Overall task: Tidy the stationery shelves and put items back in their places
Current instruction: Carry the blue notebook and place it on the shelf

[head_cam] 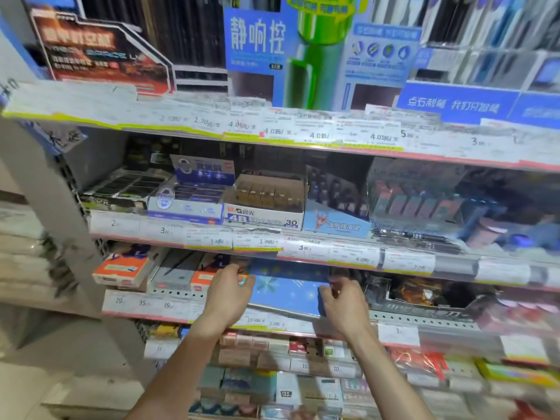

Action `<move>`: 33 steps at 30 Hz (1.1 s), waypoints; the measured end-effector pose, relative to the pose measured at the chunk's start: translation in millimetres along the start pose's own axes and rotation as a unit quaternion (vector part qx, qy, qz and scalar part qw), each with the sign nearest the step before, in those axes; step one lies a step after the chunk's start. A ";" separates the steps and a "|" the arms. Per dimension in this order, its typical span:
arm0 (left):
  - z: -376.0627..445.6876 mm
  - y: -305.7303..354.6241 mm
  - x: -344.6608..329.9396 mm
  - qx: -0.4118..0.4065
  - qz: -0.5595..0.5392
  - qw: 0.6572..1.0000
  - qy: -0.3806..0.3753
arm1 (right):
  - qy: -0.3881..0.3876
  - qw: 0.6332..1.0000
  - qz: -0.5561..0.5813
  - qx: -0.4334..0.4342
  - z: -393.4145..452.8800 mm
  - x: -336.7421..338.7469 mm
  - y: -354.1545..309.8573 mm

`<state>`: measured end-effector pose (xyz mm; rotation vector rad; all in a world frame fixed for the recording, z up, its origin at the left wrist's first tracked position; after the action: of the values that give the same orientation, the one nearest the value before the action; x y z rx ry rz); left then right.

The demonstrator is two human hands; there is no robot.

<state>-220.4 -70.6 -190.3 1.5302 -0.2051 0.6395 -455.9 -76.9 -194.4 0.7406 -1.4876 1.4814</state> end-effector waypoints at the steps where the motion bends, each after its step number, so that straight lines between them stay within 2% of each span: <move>1: 0.5 1.3 -0.9 0.001 0.002 1.000 -0.006 | -0.005 1.000 -0.006 0.002 -0.3 -0.3 0.2; 6: -5.6 -0.3 -1.0 -0.027 -0.030 0.999 -0.030 | -0.033 0.999 -0.021 0.017 -4.6 -5.3 4.1; 10: -19.0 -7.2 0.3 -0.040 -0.066 0.996 -0.042 | -0.021 0.998 -0.038 0.042 -13.5 -1.2 4.5; 15: -23.8 -10.6 1.8 -0.036 -0.088 0.995 -0.034 | -0.019 0.999 0.010 0.033 -15.0 -2.6 4.5; 20: -18.7 -19.5 4.8 0.046 -0.179 0.982 -0.040 | -0.104 0.977 0.171 -0.069 -21.1 2.0 4.3; 25: -18.4 -24.0 2.5 0.078 -0.199 0.974 -0.078 | -0.143 0.976 0.144 -0.079 -32.9 9.5 8.3; 31: -32.7 -38.7 4.2 0.101 -0.221 0.960 -0.142 | -0.217 0.959 0.158 -0.091 -55.7 16.0 23.5; 33: -43.9 -46.8 3.0 0.121 -0.220 0.958 -0.140 | -0.249 0.951 0.160 -0.085 -68.2 14.6 28.6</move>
<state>-205.8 -23.7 -231.6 1.8271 0.0069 0.0928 -475.7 -4.5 -201.4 0.8349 -2.1762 1.4344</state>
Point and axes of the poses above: each hand's wrist, its own z-axis towards the middle knuckle, its own x-axis out of the back of the hand, y = z × x, the point moved 1 cm from there along z, towards the middle knuckle, and after that the axes turned 15 degrees about -z, right-handed, at the moved point
